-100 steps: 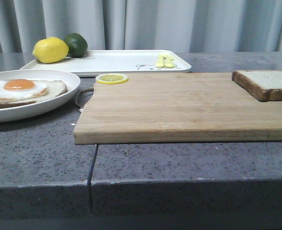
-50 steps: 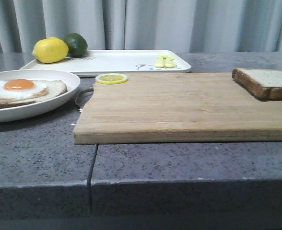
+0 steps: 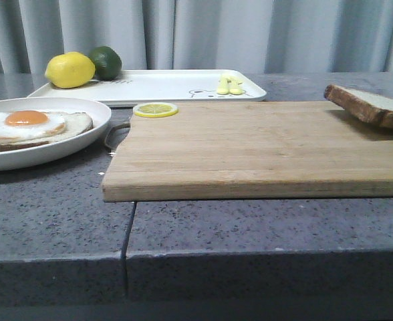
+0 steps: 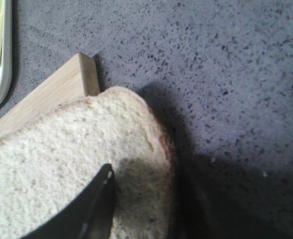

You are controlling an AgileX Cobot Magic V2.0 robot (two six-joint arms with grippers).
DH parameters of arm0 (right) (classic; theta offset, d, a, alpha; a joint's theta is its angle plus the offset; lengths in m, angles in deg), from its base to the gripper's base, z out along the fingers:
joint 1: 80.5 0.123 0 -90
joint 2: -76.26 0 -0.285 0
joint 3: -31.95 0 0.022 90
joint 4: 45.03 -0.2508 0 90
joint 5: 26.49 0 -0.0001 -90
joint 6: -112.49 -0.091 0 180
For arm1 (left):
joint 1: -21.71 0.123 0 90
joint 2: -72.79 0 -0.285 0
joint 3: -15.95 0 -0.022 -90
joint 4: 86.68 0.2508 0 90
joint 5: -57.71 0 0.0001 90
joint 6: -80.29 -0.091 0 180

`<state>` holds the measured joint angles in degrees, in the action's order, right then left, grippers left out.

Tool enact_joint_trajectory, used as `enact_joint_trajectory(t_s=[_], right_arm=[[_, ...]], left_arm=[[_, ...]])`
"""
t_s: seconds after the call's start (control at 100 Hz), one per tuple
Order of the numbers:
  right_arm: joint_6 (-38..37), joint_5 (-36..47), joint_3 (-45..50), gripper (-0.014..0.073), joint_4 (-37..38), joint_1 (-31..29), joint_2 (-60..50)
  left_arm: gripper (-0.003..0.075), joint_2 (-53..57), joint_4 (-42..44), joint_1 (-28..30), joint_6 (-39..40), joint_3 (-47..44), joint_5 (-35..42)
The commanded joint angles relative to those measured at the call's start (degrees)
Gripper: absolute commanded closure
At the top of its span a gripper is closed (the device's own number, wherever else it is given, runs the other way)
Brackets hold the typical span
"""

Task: Place bread and move sandwich to tray
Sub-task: 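Close the right gripper on the bread slice and lift it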

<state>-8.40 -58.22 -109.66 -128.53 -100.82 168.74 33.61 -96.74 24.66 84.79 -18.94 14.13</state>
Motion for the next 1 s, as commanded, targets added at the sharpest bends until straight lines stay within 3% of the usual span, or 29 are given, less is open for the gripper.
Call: enact_joint_trajectory(t_s=[0.0,0.23,0.54,0.99], right_arm=[[0.74,-1.95,-1.36,0.0432,-1.71,-0.11,-1.15],[0.74,-2.41,-1.36,0.0715,-2.15,-0.11,-1.15],[0.38,-5.14,-2.71,0.0702,-4.20,-0.11,-4.72],[-8.77,-13.61,-7.72,0.0702,-8.05,-0.11,-15.15]], left_arm=[[0.0355,-0.57,-0.90,-0.27,0.50,1.81,3.77],[0.0356,-0.57,-0.90,-0.27,0.50,1.81,3.77],[0.0356,-0.57,-0.90,-0.27,0.50,1.81,3.77],[0.0356,-0.57,-0.90,-0.27,0.50,1.81,3.77]])
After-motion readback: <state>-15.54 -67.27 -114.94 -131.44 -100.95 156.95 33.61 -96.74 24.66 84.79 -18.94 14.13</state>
